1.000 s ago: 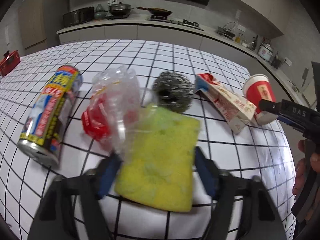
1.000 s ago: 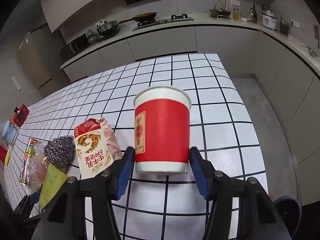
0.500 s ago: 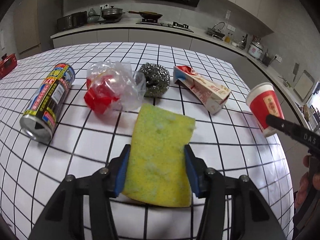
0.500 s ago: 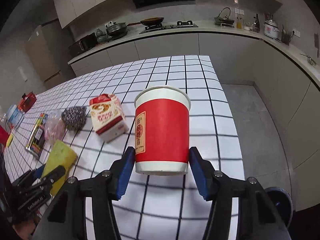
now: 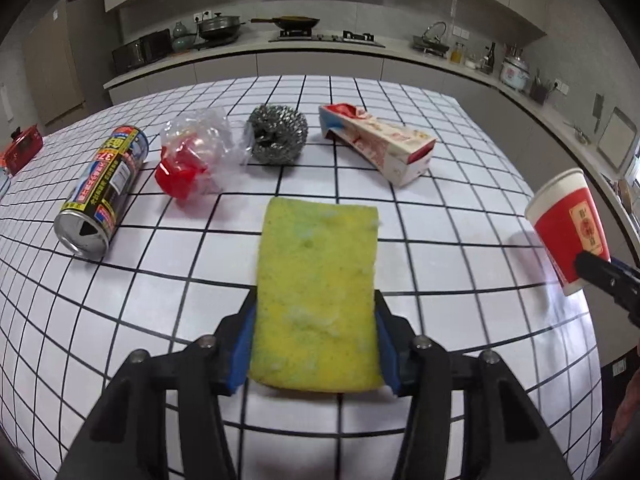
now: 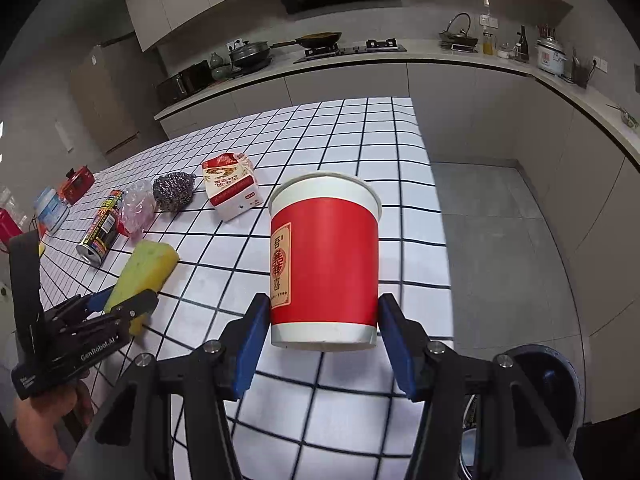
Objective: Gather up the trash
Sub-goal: 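Carry the sponge with left tool while right tool carries the red cup to the bin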
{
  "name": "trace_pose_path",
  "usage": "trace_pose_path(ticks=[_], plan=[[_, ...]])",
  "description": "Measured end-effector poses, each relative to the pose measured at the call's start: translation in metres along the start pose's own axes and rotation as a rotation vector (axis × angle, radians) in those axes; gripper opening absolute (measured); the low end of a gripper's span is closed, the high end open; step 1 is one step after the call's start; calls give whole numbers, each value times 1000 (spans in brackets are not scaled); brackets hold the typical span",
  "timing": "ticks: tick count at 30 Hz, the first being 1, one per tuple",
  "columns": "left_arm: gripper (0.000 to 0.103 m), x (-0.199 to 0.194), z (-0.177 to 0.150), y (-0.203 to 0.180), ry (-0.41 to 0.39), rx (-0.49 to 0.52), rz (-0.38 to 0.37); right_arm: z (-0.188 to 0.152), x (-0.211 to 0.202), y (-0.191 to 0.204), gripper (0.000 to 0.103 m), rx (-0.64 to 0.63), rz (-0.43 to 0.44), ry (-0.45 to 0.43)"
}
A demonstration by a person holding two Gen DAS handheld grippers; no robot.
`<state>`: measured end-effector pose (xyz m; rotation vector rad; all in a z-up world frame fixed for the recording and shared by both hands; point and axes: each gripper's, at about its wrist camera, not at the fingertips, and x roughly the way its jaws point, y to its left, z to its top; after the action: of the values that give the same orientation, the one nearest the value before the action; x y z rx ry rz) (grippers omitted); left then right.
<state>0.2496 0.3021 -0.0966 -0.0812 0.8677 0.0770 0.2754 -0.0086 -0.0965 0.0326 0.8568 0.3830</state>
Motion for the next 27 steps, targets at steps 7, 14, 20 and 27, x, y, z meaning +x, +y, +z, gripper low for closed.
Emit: trace_pose_path(ticks=[7, 14, 20, 27], plan=[[53, -24, -15, -53, -36, 4, -38, -13, -34, -49, 57, 20, -29, -11], [53, -50, -33, -121, -59, 23, -84, -37, -72, -112, 57, 48, -68, -8], [53, -68, -49, -172, -63, 42, -112, -55, -105, -151, 57, 54, -87, -12], [53, -75, -61, -229, -64, 63, -150, -77, -135, -198, 57, 79, -118, -13]])
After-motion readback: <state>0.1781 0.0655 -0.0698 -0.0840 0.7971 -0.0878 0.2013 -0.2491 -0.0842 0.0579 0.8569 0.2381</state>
